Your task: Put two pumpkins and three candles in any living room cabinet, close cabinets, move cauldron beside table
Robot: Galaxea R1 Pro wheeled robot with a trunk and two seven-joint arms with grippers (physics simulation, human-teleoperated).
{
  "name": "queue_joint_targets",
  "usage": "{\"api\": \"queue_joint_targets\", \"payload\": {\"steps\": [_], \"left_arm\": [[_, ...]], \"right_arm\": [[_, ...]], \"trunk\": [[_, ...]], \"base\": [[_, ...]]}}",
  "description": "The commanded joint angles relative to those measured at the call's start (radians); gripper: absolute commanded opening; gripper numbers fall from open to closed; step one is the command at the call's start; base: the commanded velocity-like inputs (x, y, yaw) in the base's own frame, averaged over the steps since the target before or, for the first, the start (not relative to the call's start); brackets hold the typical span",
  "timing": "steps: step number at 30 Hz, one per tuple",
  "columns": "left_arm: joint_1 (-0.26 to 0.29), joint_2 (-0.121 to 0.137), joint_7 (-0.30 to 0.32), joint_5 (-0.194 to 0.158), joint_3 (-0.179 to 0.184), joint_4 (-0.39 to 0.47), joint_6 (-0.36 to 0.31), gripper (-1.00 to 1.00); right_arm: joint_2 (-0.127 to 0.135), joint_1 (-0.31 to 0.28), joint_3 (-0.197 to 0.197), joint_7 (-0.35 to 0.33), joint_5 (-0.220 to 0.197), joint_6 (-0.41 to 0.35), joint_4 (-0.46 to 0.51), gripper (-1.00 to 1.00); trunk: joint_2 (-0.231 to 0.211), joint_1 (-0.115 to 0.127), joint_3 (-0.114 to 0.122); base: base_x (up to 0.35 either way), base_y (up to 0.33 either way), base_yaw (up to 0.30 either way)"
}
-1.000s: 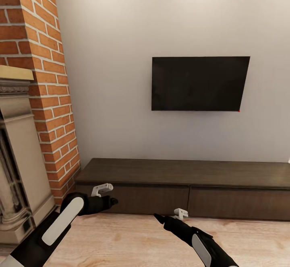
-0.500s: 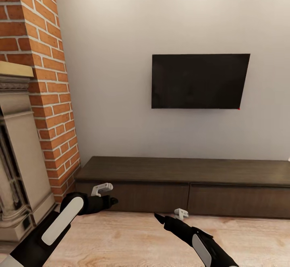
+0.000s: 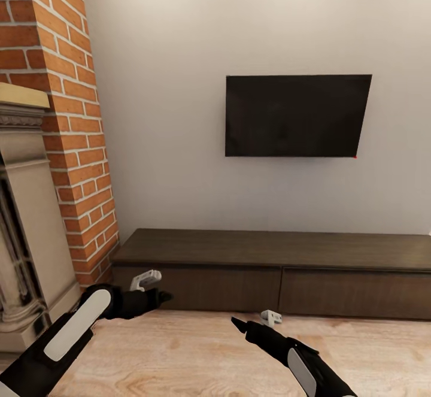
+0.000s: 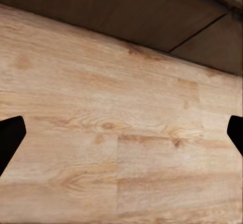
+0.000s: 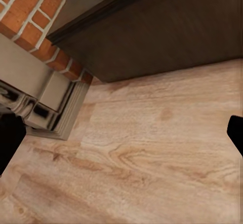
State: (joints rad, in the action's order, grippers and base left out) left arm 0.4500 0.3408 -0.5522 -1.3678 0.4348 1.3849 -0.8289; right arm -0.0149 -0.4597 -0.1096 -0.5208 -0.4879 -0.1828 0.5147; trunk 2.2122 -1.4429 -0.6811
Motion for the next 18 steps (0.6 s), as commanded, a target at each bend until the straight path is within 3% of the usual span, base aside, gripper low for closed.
{"api": "queue_joint_targets", "payload": {"steps": [1, 2, 5, 7, 16, 18], "left_arm": [[0.001, 0.010, -0.010, -0.048, 0.002, 0.007, 0.002, 1.00], [0.001, 0.013, -0.009, -0.066, 0.002, 0.009, 0.002, 1.00], [0.001, 0.024, -0.008, -0.165, 0.002, 0.015, 0.003, 1.00], [0.001, 0.027, -0.008, -0.208, 0.002, 0.017, 0.003, 1.00], [0.000, 0.031, -0.007, -0.257, 0.000, 0.019, 0.003, 1.00], [0.000, 0.035, -0.006, -0.270, -0.014, 0.019, 0.002, 1.00]], "right_arm": [[0.002, 0.000, -0.001, -0.001, -0.011, -0.008, 0.001, 1.00], [0.002, 0.000, -0.001, -0.002, -0.011, -0.007, 0.001, 1.00], [0.004, 0.000, -0.001, -0.008, -0.011, -0.007, 0.002, 1.00], [0.004, 0.000, -0.001, -0.011, -0.011, -0.007, 0.001, 1.00], [0.004, 0.000, -0.001, -0.014, -0.011, -0.007, -0.009, 1.00], [0.004, 0.000, -0.001, -0.013, -0.011, -0.007, -0.011, 1.00]], "trunk": [[0.008, -0.004, -0.004], [0.015, -0.008, -0.008], [0.036, -0.019, -0.017], [0.050, -0.027, -0.023], [0.113, -0.061, -0.051], [0.127, -0.069, -0.058]], "base": [[0.000, 0.000, 0.000], [0.000, 0.000, 0.000], [0.000, 0.000, 0.000], [0.000, 0.000, 0.000], [0.000, 0.000, 0.000], [0.000, 0.000, 0.000]]}}
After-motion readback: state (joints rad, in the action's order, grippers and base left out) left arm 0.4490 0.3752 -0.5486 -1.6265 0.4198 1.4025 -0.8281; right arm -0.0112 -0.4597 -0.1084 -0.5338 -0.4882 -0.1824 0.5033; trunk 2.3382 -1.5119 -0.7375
